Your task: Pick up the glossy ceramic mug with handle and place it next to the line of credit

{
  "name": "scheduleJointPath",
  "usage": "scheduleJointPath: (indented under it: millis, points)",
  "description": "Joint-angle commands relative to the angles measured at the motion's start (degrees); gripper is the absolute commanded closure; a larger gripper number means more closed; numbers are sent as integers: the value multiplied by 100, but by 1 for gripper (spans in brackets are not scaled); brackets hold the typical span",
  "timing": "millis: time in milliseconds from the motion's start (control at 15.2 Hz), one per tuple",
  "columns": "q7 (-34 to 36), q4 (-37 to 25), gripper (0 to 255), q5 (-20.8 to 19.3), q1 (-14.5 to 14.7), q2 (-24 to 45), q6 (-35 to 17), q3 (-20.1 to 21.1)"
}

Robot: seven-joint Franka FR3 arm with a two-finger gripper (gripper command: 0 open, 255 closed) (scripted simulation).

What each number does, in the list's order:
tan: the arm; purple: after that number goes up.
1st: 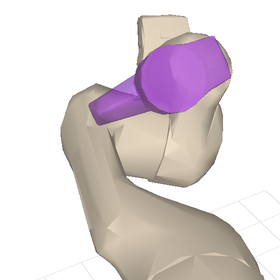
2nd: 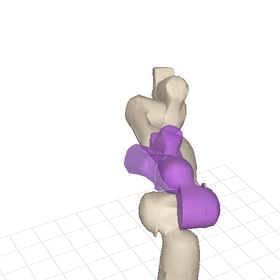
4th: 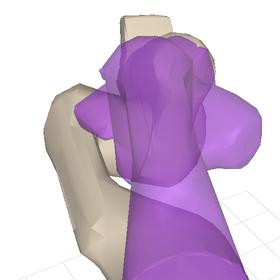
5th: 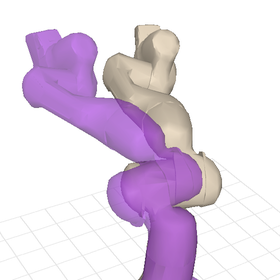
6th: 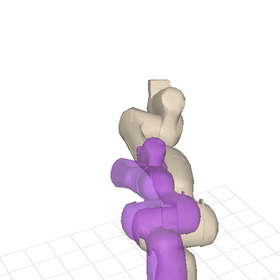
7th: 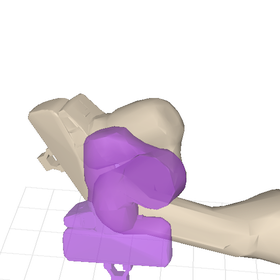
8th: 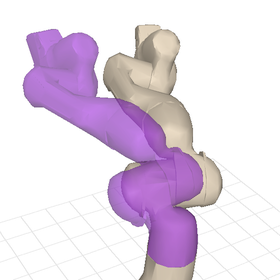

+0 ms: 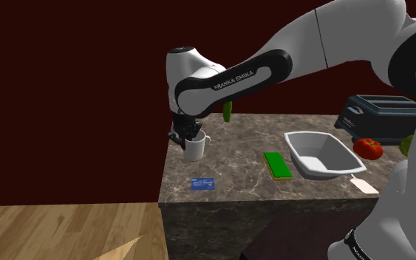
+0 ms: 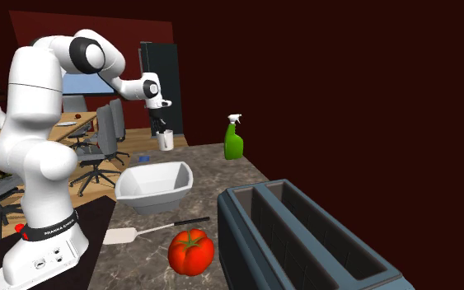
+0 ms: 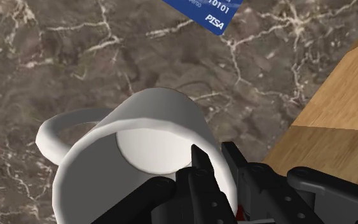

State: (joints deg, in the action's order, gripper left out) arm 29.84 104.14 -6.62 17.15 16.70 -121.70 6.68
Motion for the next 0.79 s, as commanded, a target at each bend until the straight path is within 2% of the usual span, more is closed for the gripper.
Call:
scheduleJointPath:
  millis: [0,594,660,726]
  points:
    - [23,53,255,-18,7,73,-129,-3]
    - [40,116,255,-34,10,136,-254,-9]
    - [39,115,0,-34,9,136,-254,-9]
    - [40,115,0,-34,9,137,-254,-9]
